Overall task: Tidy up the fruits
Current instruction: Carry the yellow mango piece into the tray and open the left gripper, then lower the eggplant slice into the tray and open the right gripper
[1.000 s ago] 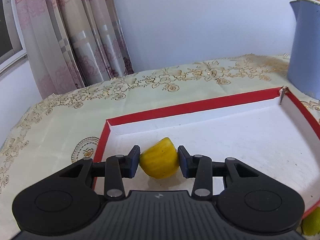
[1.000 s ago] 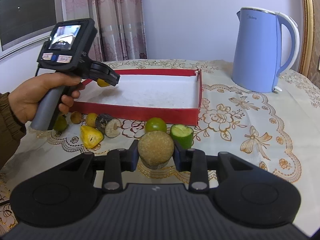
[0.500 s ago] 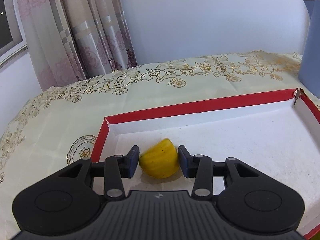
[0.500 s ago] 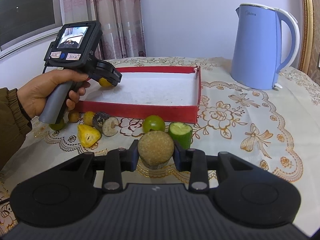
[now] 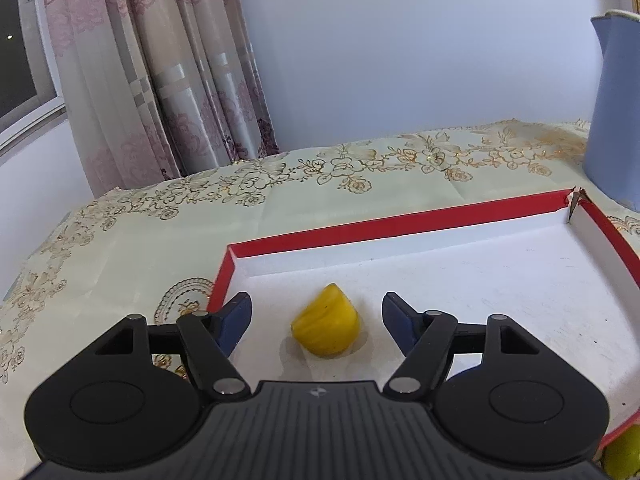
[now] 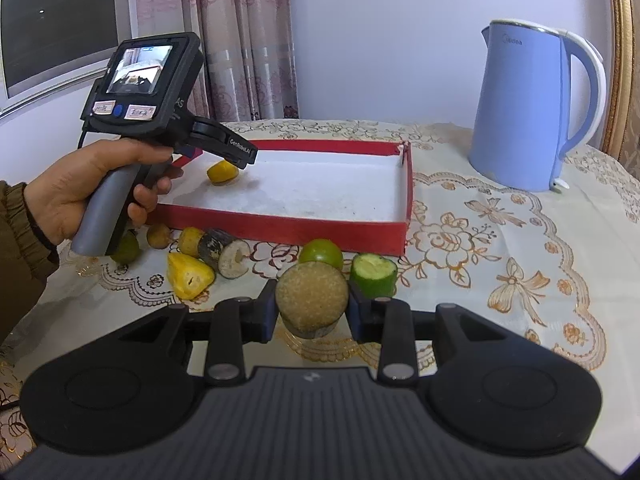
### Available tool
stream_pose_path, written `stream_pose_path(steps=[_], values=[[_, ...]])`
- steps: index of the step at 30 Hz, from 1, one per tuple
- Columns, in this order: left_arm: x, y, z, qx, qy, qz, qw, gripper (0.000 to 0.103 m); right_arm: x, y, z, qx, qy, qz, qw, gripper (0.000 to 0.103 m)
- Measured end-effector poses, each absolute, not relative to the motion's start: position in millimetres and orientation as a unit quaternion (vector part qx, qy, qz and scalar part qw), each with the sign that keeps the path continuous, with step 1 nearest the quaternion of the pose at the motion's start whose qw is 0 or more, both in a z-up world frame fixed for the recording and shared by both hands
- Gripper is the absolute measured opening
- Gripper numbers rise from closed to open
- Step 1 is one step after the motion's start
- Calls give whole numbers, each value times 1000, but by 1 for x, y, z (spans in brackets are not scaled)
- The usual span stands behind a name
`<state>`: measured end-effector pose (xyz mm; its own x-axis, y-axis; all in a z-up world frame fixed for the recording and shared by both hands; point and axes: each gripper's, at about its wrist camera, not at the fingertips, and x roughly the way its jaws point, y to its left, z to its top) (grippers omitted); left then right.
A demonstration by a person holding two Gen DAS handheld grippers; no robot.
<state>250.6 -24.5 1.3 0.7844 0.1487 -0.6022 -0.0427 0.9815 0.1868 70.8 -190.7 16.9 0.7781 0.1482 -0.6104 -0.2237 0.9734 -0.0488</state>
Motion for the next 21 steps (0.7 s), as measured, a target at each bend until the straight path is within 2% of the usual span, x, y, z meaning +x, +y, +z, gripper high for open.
stream_pose_path(steps=[11,14,21], values=[[207,-6,21,77,304,86,946,76,99,-180,43,-107,288,109,945,33],[183,2,30,84,287,99,949,83,120,-181,46,-108,289,115,944,33],[125,17,38,54,270,72,959,87,176,-177,42,-118,295,109,942,33]])
